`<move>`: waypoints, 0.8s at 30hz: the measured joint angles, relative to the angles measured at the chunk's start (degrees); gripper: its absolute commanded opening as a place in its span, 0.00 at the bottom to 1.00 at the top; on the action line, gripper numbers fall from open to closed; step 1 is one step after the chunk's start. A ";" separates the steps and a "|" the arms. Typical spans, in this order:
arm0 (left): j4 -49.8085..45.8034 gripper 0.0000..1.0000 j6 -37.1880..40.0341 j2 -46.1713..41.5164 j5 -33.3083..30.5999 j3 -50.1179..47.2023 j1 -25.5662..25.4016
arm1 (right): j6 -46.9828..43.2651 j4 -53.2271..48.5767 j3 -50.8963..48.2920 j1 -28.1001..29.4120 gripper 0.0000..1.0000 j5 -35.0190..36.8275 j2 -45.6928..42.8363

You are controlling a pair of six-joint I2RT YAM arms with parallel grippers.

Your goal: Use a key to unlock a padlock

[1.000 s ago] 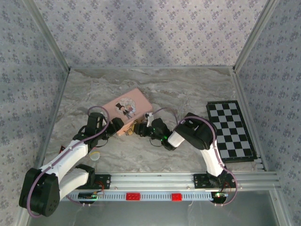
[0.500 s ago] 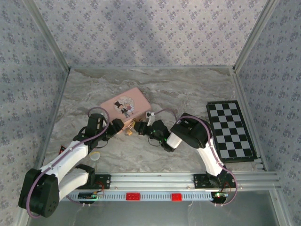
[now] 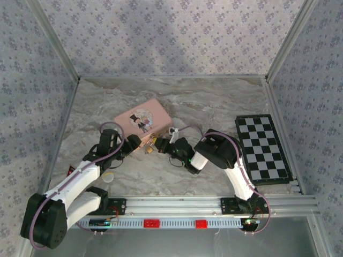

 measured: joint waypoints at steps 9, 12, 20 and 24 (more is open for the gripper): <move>0.02 0.80 -0.42 0.00 -0.39 0.00 0.00 | 3.28 0.09 -1.38 0.44 0.00 3.50 -1.46; 0.02 0.80 -0.44 0.00 -0.39 0.00 0.00 | 4.66 0.07 -1.64 0.42 0.00 4.72 -1.88; 0.02 0.81 -0.46 0.00 -0.39 0.00 0.00 | 8.96 0.04 -2.01 0.37 0.00 7.32 -2.29; 0.02 0.81 -0.48 0.00 -0.37 -0.02 0.00 | 10.43 -0.02 -2.08 0.37 0.00 8.11 -2.43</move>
